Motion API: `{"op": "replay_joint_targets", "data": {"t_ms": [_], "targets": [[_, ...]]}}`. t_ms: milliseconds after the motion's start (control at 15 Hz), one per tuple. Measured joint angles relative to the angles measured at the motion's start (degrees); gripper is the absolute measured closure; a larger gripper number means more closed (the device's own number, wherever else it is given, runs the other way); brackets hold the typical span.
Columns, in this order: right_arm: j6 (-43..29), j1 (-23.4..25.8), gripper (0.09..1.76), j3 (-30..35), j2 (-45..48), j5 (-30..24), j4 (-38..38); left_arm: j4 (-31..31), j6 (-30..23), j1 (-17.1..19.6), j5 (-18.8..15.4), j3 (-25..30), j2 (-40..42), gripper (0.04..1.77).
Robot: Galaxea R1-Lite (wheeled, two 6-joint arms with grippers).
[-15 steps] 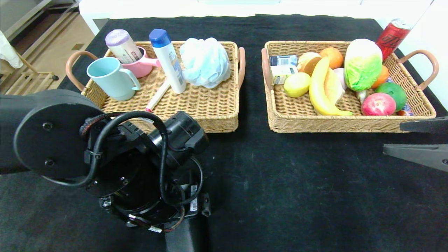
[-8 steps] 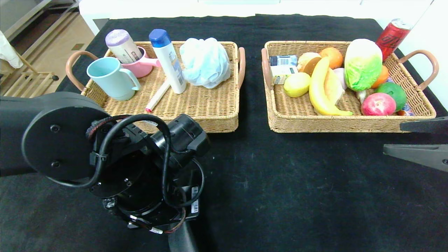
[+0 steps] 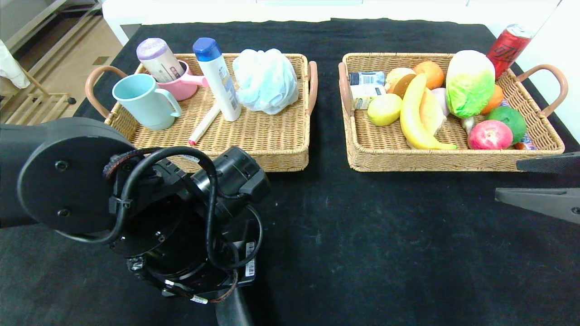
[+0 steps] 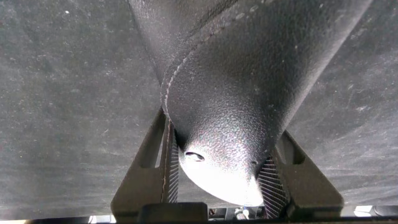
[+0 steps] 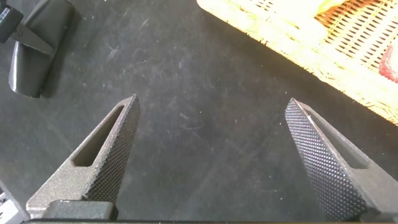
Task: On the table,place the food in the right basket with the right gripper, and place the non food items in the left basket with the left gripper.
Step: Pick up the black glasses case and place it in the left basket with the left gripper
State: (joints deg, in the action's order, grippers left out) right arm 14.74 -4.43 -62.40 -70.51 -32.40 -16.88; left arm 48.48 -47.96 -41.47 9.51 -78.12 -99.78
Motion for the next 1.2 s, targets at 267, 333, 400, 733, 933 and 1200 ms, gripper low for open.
{"op": "replay_joint_targets", "data": {"t_ms": [267, 333, 400, 733, 933, 1200], "targets": [[0.0, 0.0, 0.14, 0.0, 0.0, 0.0, 0.0, 0.3, 0.0, -0.1, 0.2, -0.2, 0.8, 1.05], [0.0, 0.0, 0.14, 0.0, 0.0, 0.0, 0.0, 0.4, 0.1, -0.1, 0.2, -0.5, 1.4, 1.05], [0.0, 0.0, 0.14, 0.0, 0.0, 0.0, 0.0, 0.4, 0.3, -0.1, 0.3, -0.7, 1.9, 1.05], [0.0, -0.1, 0.14, 0.0, 0.0, 0.0, 0.0, 0.7, 4.1, -0.1, 6.4, -3.1, 5.2, 1.06], [0.0, -0.1, 0.14, 0.1, 0.0, 0.0, 0.0, 0.5, 9.5, 0.9, 10.9, -5.8, 6.7, 1.06], [0.0, -0.1, 0.14, 0.1, 0.1, 0.0, 0.0, 0.0, 18.8, 5.1, 11.7, -10.2, 8.6, 1.06]]}}
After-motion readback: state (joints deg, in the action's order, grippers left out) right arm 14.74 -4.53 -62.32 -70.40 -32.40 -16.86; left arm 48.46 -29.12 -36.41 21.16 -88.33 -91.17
